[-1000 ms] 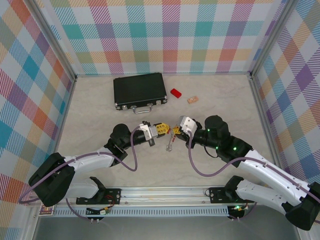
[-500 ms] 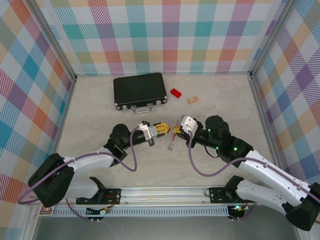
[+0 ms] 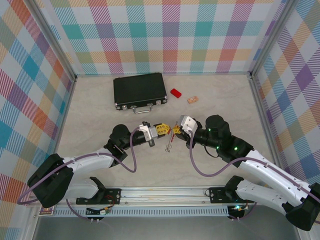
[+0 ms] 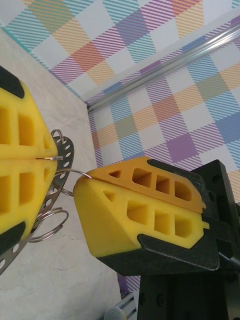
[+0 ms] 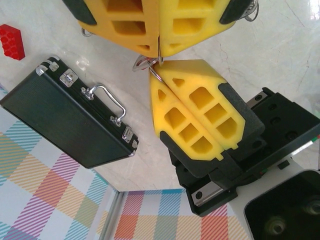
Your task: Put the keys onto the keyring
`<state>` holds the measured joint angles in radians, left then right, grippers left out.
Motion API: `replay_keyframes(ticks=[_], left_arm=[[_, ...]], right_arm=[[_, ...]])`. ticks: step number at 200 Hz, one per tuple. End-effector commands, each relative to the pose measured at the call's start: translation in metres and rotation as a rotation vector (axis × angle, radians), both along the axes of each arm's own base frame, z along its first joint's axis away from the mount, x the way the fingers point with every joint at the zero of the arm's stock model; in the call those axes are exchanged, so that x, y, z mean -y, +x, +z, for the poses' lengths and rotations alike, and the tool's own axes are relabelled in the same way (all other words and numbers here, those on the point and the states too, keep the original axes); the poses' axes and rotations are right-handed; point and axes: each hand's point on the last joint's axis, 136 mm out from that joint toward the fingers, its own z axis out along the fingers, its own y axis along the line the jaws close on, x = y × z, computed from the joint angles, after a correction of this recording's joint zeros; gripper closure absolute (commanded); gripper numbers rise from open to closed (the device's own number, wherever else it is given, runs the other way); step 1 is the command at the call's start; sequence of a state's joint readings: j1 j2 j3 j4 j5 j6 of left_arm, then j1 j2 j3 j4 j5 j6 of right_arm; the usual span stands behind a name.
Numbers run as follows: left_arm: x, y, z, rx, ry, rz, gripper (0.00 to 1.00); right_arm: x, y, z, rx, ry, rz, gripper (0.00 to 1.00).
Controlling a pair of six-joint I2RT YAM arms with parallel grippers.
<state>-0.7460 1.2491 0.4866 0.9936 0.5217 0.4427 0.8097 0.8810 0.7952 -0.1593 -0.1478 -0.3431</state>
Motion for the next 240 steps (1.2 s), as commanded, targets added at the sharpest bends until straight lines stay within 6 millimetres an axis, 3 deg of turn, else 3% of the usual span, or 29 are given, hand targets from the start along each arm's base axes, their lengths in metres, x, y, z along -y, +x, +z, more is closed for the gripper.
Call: replay_keyframes(ticks=[1, 240], left_arm=[[-0.0018, -0.0067, 0.0084, 0.044, -0.016, -0.003, 1.00], [-0.0003, -0.0116, 0.0082, 0.047, -0.010, -0.028, 1.00]], right_arm=[[-0.0011, 0.0006, 0.0199, 0.012, 0.046, 0.003, 1.00], [0.0002, 0.0086, 0.0163, 0.024, 0.041, -0.036, 1.00]])
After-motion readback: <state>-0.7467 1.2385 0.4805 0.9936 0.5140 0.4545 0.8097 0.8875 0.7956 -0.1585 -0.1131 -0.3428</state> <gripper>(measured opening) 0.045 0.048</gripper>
